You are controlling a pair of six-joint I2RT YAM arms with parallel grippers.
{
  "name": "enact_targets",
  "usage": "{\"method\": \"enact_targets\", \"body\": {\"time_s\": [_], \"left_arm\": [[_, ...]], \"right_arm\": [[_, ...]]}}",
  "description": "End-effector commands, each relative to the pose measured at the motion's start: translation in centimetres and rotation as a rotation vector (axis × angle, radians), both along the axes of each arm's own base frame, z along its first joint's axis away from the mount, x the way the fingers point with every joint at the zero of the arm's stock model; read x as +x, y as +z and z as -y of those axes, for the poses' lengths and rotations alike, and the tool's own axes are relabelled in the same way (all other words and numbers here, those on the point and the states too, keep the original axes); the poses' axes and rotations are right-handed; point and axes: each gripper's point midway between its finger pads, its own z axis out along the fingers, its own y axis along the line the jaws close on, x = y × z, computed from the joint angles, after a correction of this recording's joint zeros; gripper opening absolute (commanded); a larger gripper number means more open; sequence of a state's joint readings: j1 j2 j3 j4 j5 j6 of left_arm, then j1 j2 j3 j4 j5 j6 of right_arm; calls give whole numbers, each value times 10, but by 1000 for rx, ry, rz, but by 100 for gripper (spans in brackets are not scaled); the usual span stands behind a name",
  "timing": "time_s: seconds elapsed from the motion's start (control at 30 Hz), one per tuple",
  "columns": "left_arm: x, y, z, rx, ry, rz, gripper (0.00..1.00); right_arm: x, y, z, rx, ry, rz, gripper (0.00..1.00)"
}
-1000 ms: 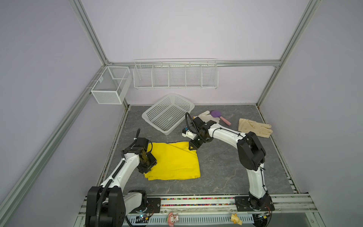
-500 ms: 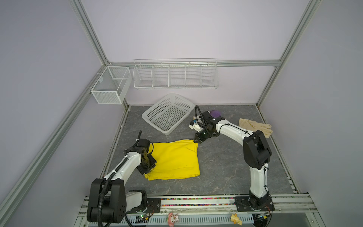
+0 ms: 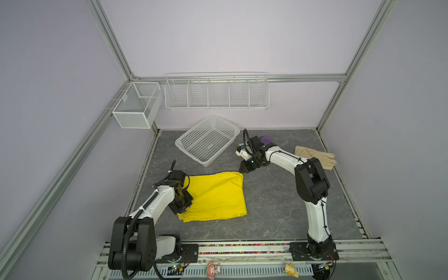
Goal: Fold and stack the trousers
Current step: Smooth out the trousers at the center of the table, then rotate the trousers at the center of the table.
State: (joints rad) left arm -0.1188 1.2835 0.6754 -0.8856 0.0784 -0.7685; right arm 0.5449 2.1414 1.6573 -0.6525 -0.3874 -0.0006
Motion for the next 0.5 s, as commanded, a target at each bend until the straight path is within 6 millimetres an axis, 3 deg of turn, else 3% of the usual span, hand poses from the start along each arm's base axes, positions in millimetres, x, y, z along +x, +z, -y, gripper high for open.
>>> {"method": "enact_targets", "body": {"time_s": [0.0,0.1,0.2,0.27,0.37,0.47], "left_arm": [[1,5,-11,65,-27,-16,31],[10,27,-8,55,-32,31,38],[12,47,-6,43,-34,68,46],[13,54,3,1,-32,92,51],[13,49,22,-87,-25,107,56],[16,38,30,-105,-28,107,59]], "right_arm": [[9,19,-8,6,30,75,24],[3,39,2,1,-8,98,38],[-17,52,15,7,-52,76,41],[-39,62,10,88,-74,21,42],[-74,57,-9,158,-71,-73,44],[-93,40,-25,137,-54,-85,48]]}}
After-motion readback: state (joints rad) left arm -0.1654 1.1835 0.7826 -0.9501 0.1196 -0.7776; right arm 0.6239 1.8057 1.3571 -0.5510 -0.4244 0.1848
